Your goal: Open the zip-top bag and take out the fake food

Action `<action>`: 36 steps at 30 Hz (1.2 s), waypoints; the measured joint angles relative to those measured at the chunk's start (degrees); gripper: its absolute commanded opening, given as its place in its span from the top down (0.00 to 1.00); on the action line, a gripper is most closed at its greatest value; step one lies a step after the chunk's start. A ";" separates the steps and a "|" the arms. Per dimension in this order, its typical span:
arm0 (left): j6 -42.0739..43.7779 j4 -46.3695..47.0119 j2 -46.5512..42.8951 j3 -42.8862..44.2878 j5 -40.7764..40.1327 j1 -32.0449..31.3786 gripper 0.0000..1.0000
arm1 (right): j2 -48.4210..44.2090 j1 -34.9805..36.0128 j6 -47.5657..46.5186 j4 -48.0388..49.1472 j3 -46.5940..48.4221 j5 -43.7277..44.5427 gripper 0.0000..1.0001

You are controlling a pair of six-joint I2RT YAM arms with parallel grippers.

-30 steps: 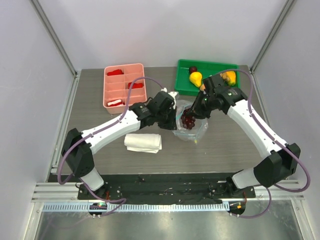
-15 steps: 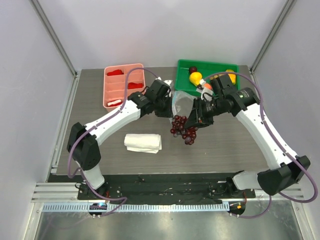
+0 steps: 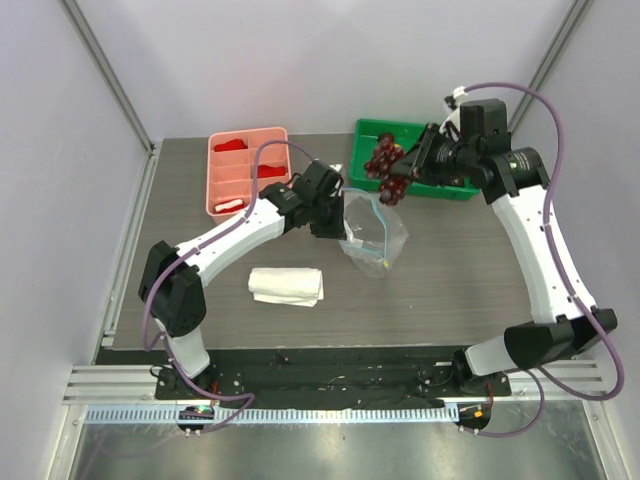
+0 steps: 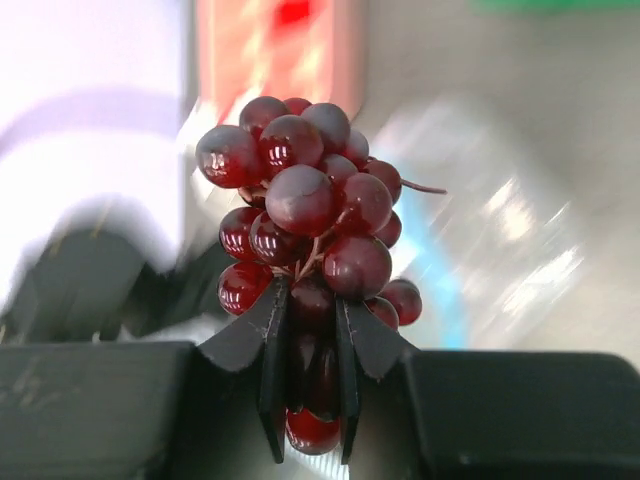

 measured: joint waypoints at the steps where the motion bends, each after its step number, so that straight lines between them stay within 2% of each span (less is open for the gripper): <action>1: -0.52 -0.13 0.02 0.09 0.04 0.00 1.00 | 1.07 -0.92 0.50 1.81 0.15 3.02 0.99; 8: -2.56 -0.46 0.39 0.59 0.57 0.11 1.00 | 13.40 -6.32 1.07 17.84 -2.27 21.94 0.99; 10: -2.82 -0.61 0.46 0.85 0.68 0.11 1.00 | 17.68 -7.19 0.44 22.27 -2.45 24.76 0.99; 15: -3.69 -1.38 0.72 1.51 1.01 0.11 1.00 | 29.90 -9.40 -0.98 31.63 -0.72 28.94 0.90; 18: -3.76 -2.05 1.40 2.36 1.33 0.11 1.00 | 37.29 -10.25 -1.88 33.53 3.72 29.53 0.71; 19: -3.76 -2.36 1.70 2.71 1.38 0.11 1.00 | 39.82 -10.54 -2.21 33.73 5.88 29.66 0.54; 23: -3.69 -3.43 2.56 3.82 1.44 0.11 0.97 | 47.10 -11.32 -3.30 33.31 14.19 29.99 0.29; 24: -3.61 -3.89 2.84 4.35 1.42 0.11 0.93 | 48.63 -11.43 -3.52 32.65 17.05 29.97 0.24; 25: -3.50 -4.42 3.19 5.07 1.42 0.11 0.83 | 50.49 -11.50 -3.93 31.36 20.87 29.94 0.13; 26: -3.37 -4.90 3.52 5.84 1.36 0.11 0.77 | 51.43 -11.54 -4.02 30.53 23.30 29.94 0.00; 29: -2.47 -5.57 3.89 7.41 1.14 0.11 0.57 | 52.72 -11.54 -4.42 26.32 29.90 29.94 0.00; 31: -1.99 -5.86 3.89 8.33 0.79 0.15 0.48 | 52.37 -11.54 -4.35 24.02 31.95 29.99 0.00; 33: -1.57 -6.16 4.07 9.70 0.46 0.26 0.43 | 51.06 -11.50 -3.85 20.76 32.15 30.08 0.00; 34: -1.36 -6.45 4.28 10.80 0.28 0.39 0.30 | 50.14 -11.37 -3.45 18.73 31.65 30.18 0.00; 36: -0.52 -6.56 5.14 13.55 0.20 0.63 0.18 | 46.86 -11.13 -2.91 14.86 28.26 30.60 0.00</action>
